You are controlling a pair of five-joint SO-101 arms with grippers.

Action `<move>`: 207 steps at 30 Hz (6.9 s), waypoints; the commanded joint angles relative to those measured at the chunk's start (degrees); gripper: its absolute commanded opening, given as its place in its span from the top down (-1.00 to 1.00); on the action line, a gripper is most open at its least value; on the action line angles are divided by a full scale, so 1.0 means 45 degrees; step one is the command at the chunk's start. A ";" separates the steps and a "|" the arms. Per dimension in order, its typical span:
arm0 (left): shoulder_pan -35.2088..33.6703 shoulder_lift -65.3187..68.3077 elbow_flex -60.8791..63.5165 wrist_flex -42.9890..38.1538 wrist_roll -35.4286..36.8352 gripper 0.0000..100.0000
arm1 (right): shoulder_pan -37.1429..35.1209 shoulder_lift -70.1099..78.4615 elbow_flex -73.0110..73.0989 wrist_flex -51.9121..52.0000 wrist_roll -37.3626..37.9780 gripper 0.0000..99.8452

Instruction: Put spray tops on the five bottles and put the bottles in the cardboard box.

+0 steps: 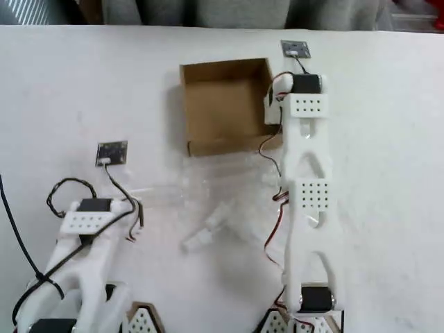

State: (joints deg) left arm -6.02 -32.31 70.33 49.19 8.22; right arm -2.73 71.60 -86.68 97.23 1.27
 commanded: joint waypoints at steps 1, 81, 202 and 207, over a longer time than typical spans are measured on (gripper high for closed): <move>-0.0107 0.0088 -0.0703 -0.0215 0.0156 0.94 | 0.0322 -0.0361 0.0215 0.0459 -0.0137 0.97; -0.0107 0.0088 -0.0645 -0.0488 0.0137 0.94 | -0.0068 -1.0969 1.6195 -0.4366 0.2501 0.88; -0.8176 0.1123 -0.1954 -0.5158 0.4239 0.94 | -1.8393 -2.5153 3.0046 -0.2491 0.6193 0.94; -0.9387 0.4991 -0.4317 -0.5236 0.5294 0.94 | -1.9663 -2.5172 3.0847 -0.3389 0.6193 0.94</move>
State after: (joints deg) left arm -44.35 -22.20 61.01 26.42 28.70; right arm -88.44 -40.75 51.87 84.13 29.76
